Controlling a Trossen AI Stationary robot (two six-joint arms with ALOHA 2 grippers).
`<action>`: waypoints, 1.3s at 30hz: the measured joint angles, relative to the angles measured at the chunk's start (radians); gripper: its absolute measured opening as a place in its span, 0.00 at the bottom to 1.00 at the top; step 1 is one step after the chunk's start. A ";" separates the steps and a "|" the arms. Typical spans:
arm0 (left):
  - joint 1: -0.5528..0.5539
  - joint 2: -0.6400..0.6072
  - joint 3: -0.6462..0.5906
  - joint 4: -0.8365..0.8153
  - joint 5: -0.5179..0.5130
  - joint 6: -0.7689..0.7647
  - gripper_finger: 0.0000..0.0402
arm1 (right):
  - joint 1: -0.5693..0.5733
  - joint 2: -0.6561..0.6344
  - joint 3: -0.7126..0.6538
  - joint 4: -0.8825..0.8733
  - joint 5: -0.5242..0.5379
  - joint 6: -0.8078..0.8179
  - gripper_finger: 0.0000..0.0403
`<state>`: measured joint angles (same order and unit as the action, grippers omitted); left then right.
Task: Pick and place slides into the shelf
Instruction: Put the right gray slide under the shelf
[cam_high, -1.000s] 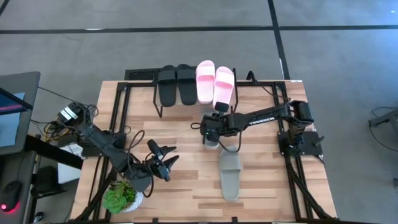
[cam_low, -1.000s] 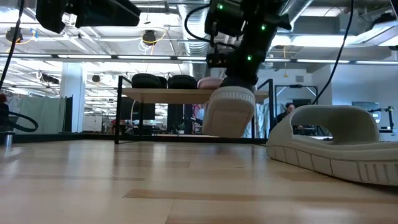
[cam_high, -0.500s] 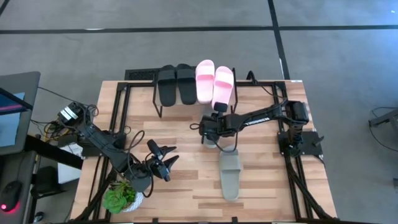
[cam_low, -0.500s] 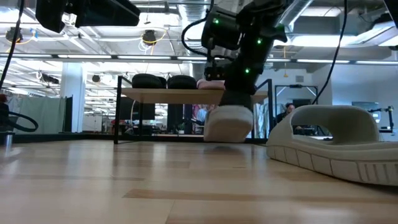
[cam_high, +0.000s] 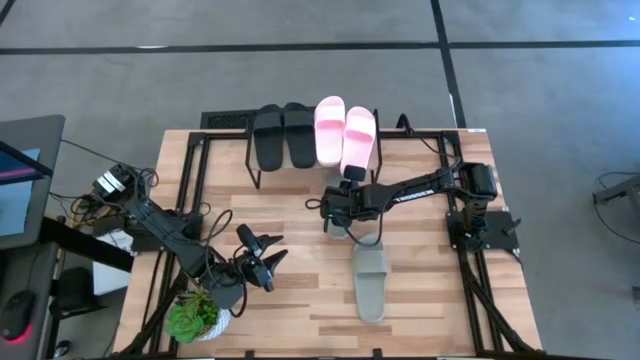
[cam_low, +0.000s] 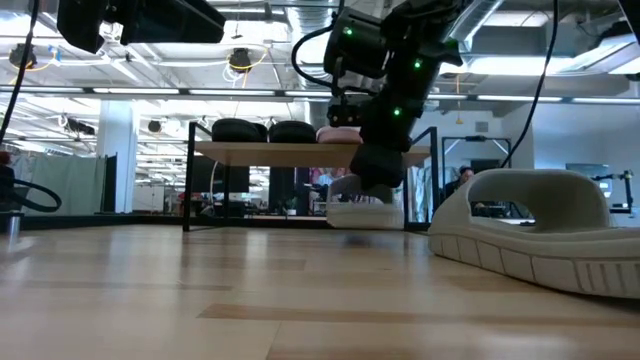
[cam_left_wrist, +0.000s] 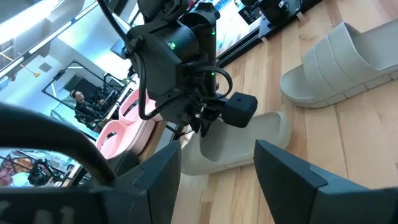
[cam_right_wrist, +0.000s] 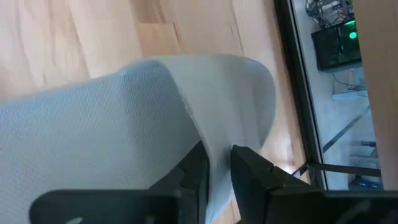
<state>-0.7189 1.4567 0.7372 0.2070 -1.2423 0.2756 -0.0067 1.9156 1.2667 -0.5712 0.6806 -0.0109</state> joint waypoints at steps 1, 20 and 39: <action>0.000 0.000 0.000 0.000 0.000 0.000 0.48 | 0.001 0.000 0.000 0.000 -0.002 0.001 0.14; 0.001 0.000 0.000 0.000 0.000 -0.002 0.48 | 0.011 -0.001 0.000 0.008 -0.142 -0.009 0.14; 0.000 0.000 0.000 0.000 0.000 -0.003 0.48 | 0.013 0.000 0.001 0.008 -0.156 0.010 0.31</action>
<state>-0.7185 1.4567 0.7372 0.2070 -1.2419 0.2726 0.0065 1.9157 1.2675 -0.5635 0.5245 -0.0006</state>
